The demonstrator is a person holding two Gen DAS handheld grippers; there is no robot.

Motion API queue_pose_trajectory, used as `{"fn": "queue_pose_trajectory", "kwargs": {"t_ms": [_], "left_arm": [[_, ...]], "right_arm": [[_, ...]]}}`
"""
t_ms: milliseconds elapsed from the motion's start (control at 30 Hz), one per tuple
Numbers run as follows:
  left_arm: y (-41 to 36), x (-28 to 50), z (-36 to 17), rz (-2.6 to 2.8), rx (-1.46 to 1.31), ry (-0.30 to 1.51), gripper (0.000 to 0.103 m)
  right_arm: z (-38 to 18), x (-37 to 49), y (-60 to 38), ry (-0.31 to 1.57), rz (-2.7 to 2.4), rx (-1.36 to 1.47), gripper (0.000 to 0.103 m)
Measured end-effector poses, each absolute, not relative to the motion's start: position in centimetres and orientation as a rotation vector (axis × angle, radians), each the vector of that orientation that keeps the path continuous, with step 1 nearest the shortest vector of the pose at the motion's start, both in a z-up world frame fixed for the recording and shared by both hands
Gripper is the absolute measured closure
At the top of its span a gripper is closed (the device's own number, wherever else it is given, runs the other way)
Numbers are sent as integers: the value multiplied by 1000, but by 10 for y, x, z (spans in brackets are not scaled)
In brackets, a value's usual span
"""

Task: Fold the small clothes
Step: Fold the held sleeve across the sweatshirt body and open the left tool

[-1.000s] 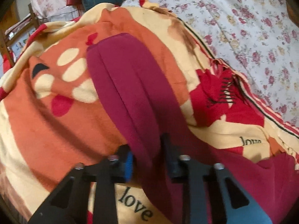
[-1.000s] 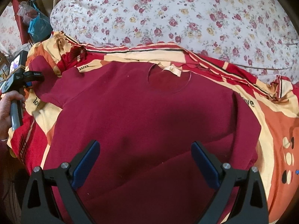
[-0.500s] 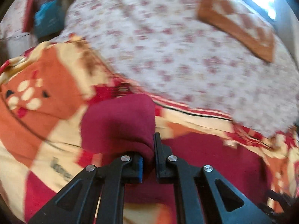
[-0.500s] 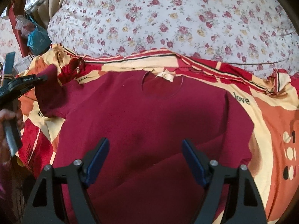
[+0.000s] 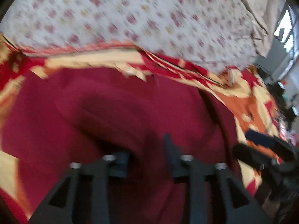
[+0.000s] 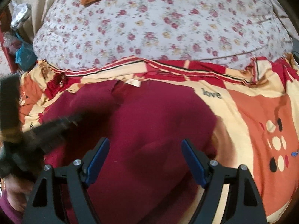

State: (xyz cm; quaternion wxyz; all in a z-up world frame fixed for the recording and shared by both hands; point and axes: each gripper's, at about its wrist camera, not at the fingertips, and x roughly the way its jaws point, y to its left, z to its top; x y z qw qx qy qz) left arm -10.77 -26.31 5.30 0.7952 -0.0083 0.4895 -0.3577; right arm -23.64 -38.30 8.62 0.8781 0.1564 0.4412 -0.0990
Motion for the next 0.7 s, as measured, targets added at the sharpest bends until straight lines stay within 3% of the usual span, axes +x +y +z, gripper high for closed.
{"fn": "queue_pose_trajectory", "kwargs": {"t_ms": [133,367,533,700], "left_arm": [[-247,-116,67,-812,-15,1035,82],[-166,-125,109,-624,108,852,82],[-128,-102,98,-389,166,822,82],[-111,-75,65,-310,125,933,82]], "right_arm": [[85,-238,-392,923,-221,336,20],[82,-217,-378,932,-151,320,20],[83,-186,-344,952,-53,255,20],[84,-143,-294,968,45,143,20]]}}
